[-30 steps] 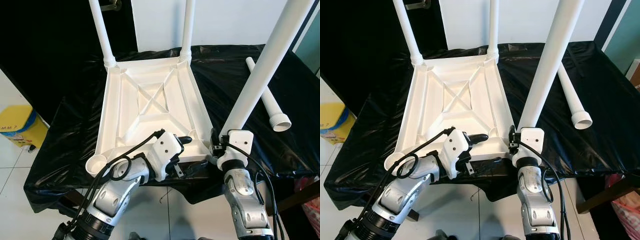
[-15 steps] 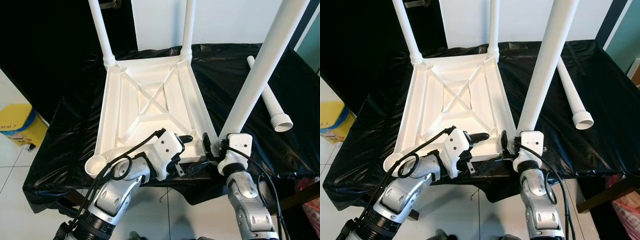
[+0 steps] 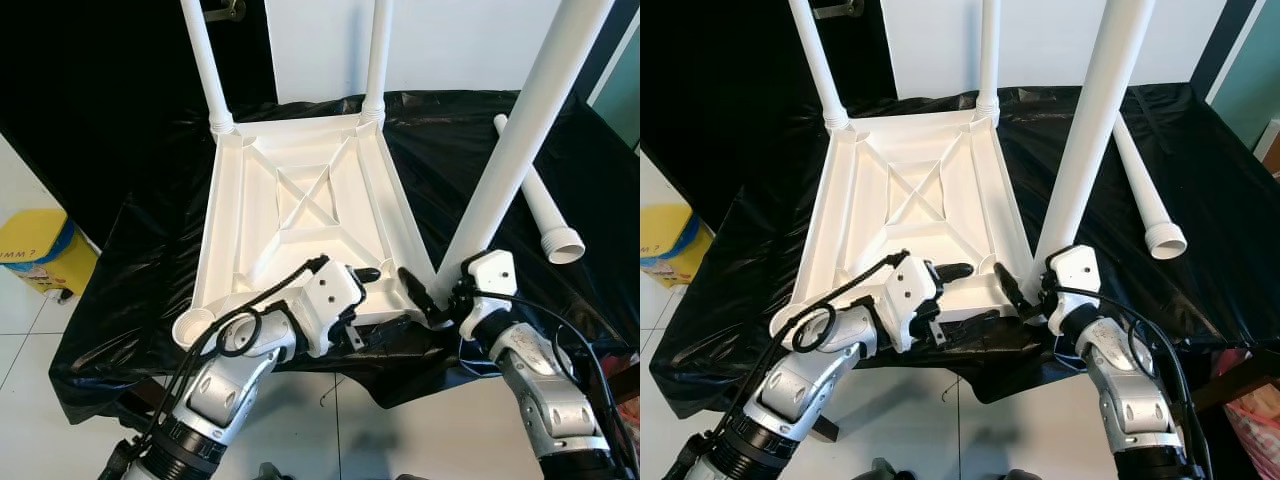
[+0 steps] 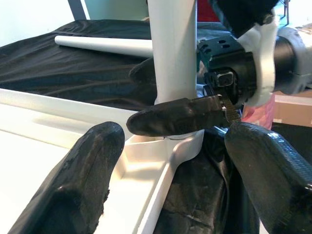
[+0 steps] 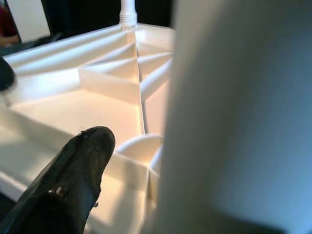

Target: Building children table

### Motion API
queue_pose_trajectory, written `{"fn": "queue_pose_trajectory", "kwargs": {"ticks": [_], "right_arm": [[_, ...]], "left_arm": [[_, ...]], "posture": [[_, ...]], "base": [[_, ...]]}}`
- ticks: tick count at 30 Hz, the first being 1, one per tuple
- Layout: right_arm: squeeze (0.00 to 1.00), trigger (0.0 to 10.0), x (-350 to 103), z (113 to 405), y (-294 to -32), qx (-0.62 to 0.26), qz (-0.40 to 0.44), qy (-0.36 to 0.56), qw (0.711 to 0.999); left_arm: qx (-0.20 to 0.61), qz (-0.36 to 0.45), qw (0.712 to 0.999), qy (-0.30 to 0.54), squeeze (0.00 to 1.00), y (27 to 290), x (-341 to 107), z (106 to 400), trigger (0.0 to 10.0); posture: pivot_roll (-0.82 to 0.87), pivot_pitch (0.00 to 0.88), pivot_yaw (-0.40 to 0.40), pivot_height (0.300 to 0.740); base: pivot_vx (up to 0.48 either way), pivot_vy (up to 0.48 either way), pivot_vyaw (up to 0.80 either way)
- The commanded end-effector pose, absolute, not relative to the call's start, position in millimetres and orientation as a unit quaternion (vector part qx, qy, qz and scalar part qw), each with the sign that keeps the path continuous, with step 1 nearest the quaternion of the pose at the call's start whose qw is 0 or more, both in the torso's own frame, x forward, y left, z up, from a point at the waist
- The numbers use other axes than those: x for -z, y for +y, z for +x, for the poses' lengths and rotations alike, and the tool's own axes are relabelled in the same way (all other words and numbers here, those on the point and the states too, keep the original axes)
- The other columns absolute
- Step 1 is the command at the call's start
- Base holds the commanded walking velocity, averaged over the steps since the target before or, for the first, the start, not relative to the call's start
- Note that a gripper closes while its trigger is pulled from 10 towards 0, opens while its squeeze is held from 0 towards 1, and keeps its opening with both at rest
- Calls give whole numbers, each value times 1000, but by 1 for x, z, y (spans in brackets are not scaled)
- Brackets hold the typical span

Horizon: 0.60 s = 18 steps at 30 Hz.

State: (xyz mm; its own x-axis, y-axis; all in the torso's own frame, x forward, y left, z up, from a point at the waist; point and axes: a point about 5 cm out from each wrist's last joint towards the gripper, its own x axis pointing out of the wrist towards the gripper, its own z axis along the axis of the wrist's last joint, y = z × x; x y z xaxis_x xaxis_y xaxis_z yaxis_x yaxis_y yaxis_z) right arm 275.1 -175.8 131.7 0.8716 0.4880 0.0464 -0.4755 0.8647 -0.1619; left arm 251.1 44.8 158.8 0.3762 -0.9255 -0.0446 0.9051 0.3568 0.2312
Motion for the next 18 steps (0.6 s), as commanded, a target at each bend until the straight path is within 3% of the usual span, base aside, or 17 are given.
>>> {"fn": "queue_pose_trajectory", "kwargs": {"ticks": [1, 4, 5, 8, 9, 10, 18], "right_arm": [[0, 10000, -131, 279, -178, -268, -82, -41, 959], [0, 10000, -129, 281, -179, -280, -90, -36, 955], [0, 7098, -127, 282, -180, -285, -91, -32, 954], [0, 7098, -126, 283, -182, -295, -90, -31, 951], [0, 392, -126, 284, -183, -297, -89, -30, 950], [0, 0, -125, 284, -183, -296, -89, -29, 951], [0, 0, -119, 284, -188, -291, -84, -23, 953]], "left_arm": [[553, 115, 824, -45, 0, 48, -158, 253, 10000], [553, 116, 824, -45, 0, 48, -157, 253, 10000], [553, 116, 824, -45, 0, 48, -158, 253, 10000], [553, 116, 824, -46, 0, 49, -158, 254, 10000], [553, 117, 824, -46, 0, 49, -158, 254, 10000], [553, 117, 824, -46, 0, 49, -158, 254, 10000], [557, 118, 821, -45, 0, 49, -157, 252, 10000]], "posture": [[-66, 44, 25, 740], [-65, 43, 26, 740], [-64, 43, 25, 740], [-64, 43, 25, 740], [-64, 43, 25, 740], [-62, 41, 27, 740], [-64, 38, 35, 740]], "base": [[0, 0, 0], [0, 0, 0], [0, 0, 0], [0, 0, 0], [0, 0, 0], [0, 0, 0], [0, 0, 0]]}}
